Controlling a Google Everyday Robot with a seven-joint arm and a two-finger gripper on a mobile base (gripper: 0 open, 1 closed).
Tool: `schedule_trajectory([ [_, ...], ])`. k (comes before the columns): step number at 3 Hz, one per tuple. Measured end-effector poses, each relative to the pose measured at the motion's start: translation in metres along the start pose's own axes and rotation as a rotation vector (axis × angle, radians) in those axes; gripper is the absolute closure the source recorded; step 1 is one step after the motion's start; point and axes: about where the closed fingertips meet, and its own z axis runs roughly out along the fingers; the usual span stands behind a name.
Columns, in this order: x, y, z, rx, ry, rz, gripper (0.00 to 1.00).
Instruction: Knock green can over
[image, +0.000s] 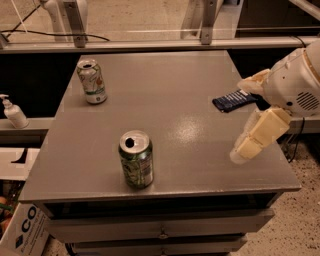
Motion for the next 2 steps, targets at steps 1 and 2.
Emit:
schedule_trajectory([
  [1, -0.0356, 0.0228, 0.0181, -0.059, -0.119, 0.007, 0.00],
  [2, -0.0356, 0.0229, 0.0181, -0.059, -0.119, 0.007, 0.00],
])
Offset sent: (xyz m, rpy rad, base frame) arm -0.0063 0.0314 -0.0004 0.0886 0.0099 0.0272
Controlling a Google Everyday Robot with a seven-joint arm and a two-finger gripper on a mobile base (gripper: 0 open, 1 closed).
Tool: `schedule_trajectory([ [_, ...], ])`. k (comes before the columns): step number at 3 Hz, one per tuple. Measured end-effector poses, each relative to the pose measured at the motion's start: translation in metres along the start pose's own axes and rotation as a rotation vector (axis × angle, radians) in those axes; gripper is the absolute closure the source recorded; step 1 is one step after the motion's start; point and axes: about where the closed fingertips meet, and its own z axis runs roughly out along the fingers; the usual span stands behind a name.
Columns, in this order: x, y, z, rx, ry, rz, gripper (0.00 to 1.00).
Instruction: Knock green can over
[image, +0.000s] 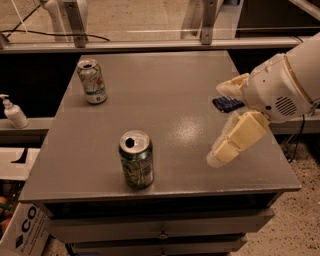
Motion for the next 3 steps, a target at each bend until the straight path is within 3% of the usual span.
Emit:
schedule_trajectory([
  [1, -0.002, 0.000, 0.009, 0.012, -0.068, 0.001, 0.00],
  [2, -0.008, 0.003, 0.028, 0.025, -0.177, -0.008, 0.00],
  [3, -0.023, 0.002, 0.055, 0.052, -0.284, -0.060, 0.00],
])
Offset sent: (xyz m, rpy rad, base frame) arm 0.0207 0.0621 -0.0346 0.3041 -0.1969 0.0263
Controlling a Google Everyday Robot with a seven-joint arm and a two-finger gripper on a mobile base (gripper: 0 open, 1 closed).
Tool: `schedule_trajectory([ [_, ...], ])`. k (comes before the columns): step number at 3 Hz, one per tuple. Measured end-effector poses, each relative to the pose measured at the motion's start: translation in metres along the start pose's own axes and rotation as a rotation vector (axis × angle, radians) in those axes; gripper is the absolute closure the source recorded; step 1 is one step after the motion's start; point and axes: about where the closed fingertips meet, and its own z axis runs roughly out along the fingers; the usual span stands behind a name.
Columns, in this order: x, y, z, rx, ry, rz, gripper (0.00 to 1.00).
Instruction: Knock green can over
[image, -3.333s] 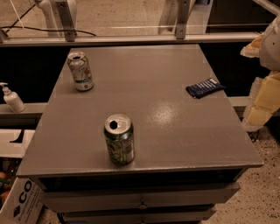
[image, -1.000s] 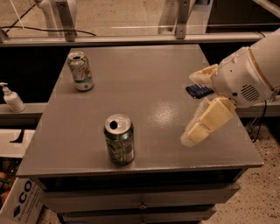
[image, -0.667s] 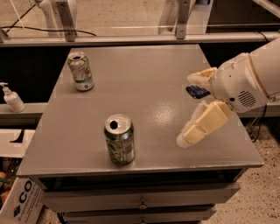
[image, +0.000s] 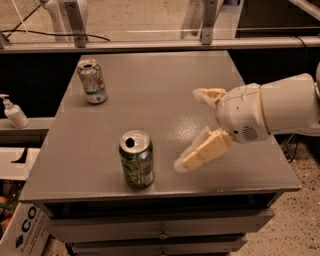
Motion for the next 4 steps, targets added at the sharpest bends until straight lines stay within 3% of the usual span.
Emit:
schedule_trajectory([
  [1, -0.008, 0.014, 0.043, -0.051, -0.084, -0.014, 0.00],
  [3, -0.029, 0.035, 0.090, -0.133, -0.180, 0.000, 0.00],
  [4, -0.042, 0.022, 0.096, -0.120, -0.232, 0.036, 0.00],
])
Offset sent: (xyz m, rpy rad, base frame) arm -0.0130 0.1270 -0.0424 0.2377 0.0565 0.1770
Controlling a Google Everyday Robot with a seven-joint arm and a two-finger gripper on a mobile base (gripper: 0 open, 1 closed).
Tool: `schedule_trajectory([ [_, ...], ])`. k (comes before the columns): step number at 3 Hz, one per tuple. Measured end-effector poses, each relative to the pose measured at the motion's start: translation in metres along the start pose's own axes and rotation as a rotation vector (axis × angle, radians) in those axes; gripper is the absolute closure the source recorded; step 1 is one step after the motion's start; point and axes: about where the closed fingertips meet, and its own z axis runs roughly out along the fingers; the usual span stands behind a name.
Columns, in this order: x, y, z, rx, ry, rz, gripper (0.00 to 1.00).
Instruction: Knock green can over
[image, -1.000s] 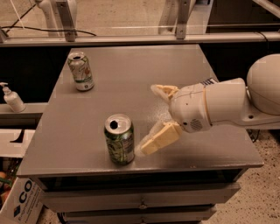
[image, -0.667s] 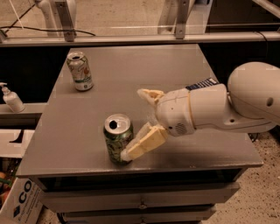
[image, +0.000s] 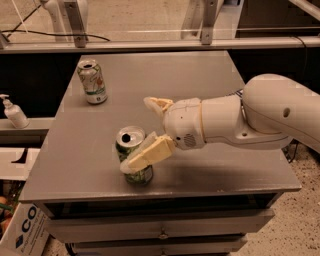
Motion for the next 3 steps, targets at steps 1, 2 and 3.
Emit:
schedule_trajectory([
  [1, -0.008, -0.034, -0.012, 0.078, -0.048, 0.046, 0.00],
  [2, -0.007, -0.073, -0.028, 0.179, -0.083, 0.121, 0.00],
  [3, -0.003, -0.099, -0.038, 0.252, -0.111, 0.185, 0.00],
])
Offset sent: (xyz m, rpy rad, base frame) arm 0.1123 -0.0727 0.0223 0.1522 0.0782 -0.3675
